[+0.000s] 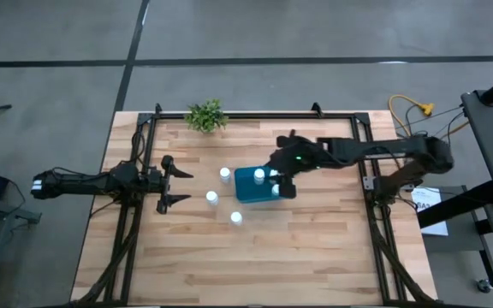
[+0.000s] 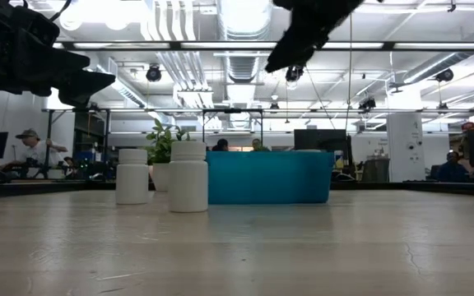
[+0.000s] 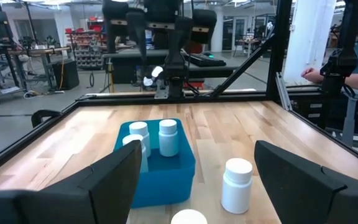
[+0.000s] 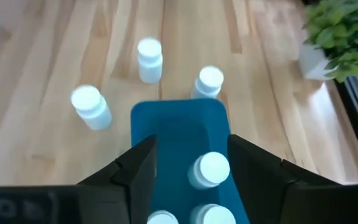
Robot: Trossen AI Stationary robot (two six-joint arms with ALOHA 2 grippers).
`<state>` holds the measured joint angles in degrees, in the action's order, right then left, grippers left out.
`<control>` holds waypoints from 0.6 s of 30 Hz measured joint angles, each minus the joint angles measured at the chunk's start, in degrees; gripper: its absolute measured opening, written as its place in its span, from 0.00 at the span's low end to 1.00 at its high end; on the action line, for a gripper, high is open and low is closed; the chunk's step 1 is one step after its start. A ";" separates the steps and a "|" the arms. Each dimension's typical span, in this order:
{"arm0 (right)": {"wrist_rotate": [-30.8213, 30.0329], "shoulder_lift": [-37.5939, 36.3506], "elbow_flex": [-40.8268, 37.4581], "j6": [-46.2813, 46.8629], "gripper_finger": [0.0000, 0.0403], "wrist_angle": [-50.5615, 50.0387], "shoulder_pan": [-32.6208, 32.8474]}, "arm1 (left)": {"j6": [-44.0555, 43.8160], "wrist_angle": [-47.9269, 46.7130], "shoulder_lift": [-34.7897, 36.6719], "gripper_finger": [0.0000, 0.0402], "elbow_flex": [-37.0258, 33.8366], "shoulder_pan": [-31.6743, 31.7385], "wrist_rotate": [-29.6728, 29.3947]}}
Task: Pick and place pill bottles into a basket
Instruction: Put the white medicine bottle into the blue bin
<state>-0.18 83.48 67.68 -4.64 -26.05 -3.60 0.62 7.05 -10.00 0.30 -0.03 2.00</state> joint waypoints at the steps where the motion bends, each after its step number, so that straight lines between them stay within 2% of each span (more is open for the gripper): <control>1: 0.04 -1.69 -2.10 0.61 0.45 1.53 0.00 | 0.00 0.00 0.00 0.73 0.00 0.02 0.00; 9: 0.90 -14.94 -18.79 1.82 0.45 19.23 2.17 | 0.00 0.00 -0.09 0.73 0.00 0.01 -0.02; 18: 0.74 -24.53 -31.70 3.58 0.44 29.80 4.28 | 0.00 -0.02 -0.08 0.73 0.00 0.00 0.00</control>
<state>0.56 58.95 35.99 -1.06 3.75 0.69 0.62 7.03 -10.08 0.30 -0.03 2.00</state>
